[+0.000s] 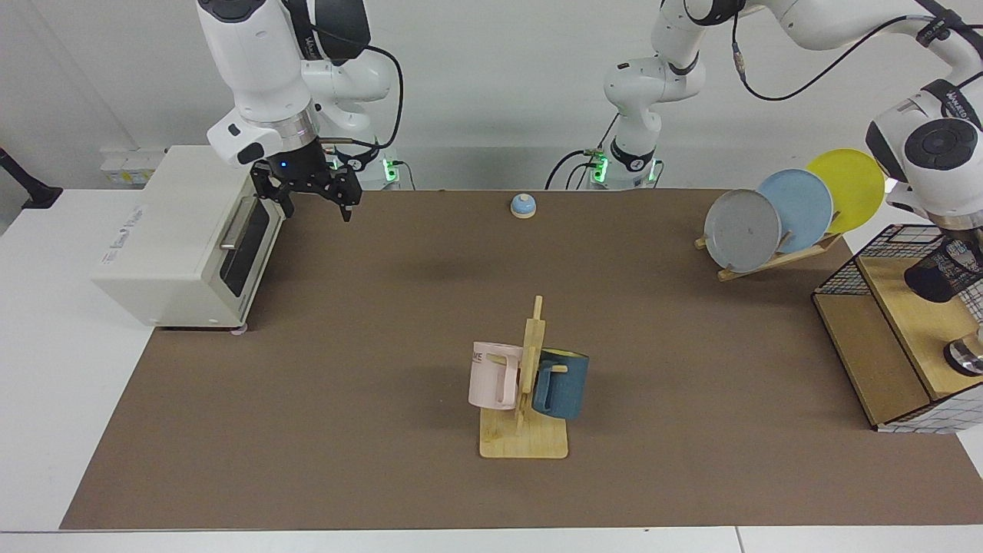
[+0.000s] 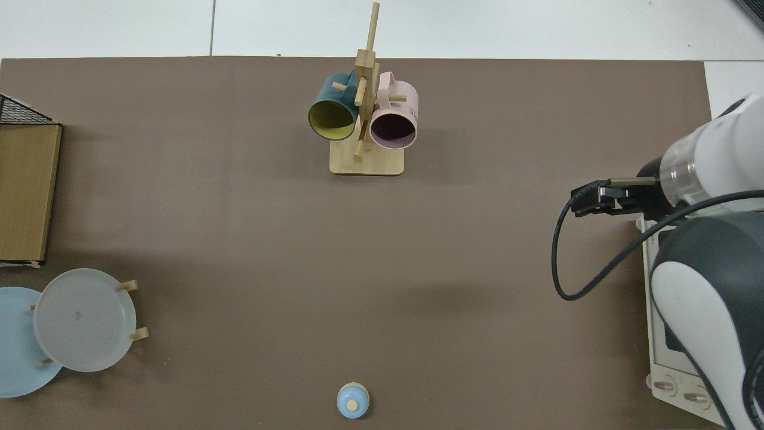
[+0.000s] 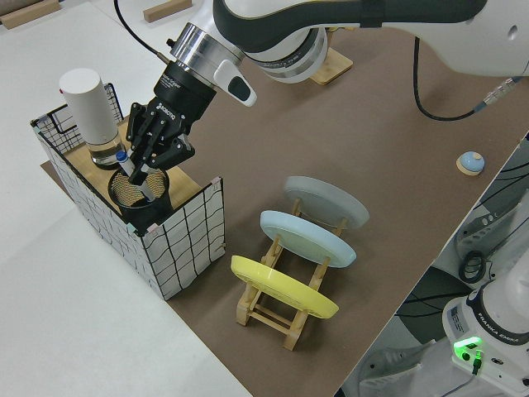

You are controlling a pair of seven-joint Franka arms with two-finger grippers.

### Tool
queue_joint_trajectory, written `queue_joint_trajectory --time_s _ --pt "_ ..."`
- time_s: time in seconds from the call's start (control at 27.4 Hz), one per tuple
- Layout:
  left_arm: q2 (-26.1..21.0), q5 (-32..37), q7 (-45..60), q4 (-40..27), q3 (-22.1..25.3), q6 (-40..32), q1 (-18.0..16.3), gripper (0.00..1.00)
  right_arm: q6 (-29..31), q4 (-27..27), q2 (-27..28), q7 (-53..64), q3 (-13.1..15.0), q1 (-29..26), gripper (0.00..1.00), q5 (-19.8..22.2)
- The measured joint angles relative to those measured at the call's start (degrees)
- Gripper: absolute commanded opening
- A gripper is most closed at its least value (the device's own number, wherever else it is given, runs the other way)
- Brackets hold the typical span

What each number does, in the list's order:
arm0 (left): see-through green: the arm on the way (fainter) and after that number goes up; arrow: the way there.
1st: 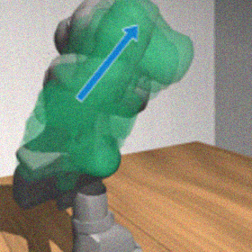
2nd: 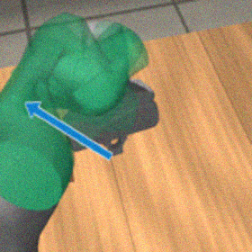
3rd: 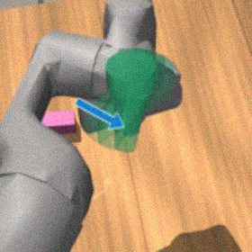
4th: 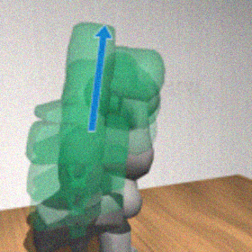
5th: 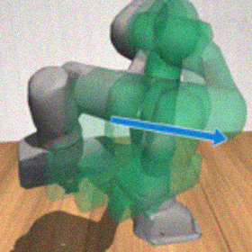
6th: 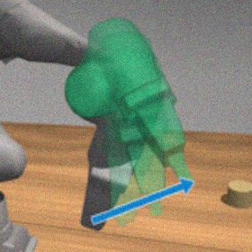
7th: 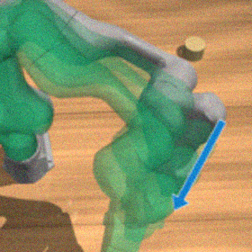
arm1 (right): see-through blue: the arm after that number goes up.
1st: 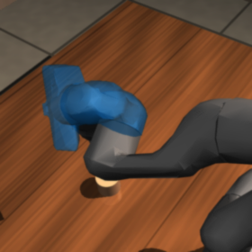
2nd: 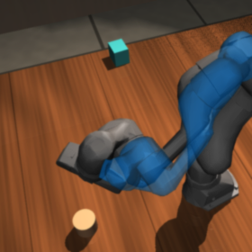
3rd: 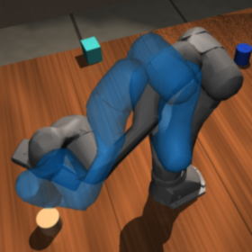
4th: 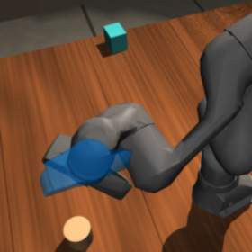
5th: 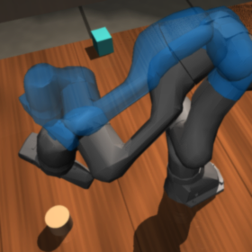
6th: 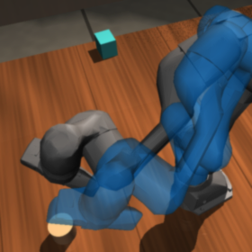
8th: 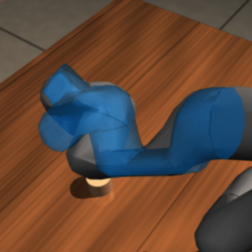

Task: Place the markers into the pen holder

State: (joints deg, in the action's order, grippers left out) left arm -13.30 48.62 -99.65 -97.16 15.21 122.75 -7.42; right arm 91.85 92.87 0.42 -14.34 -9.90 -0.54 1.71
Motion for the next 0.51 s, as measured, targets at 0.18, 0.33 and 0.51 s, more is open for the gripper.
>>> queue_joint_trajectory --time_s 0.18,0.33,0.51 --pt "0.0 -0.24 0.06 -0.1 0.02 0.73 -0.51 0.0 0.0 0.0 0.0 0.0 0.0 0.0 1.0 0.0" --pt "0.0 -0.51 0.06 -0.15 0.11 1.14 -0.77 0.0 0.0 0.0 0.0 0.0 0.0 0.0 1.0 0.0" --pt "0.0 -1.42 0.06 -0.27 0.11 1.19 -0.88 0.05 0.0 0.0 0.0 0.0 0.0 0.0 1.0 0.0"
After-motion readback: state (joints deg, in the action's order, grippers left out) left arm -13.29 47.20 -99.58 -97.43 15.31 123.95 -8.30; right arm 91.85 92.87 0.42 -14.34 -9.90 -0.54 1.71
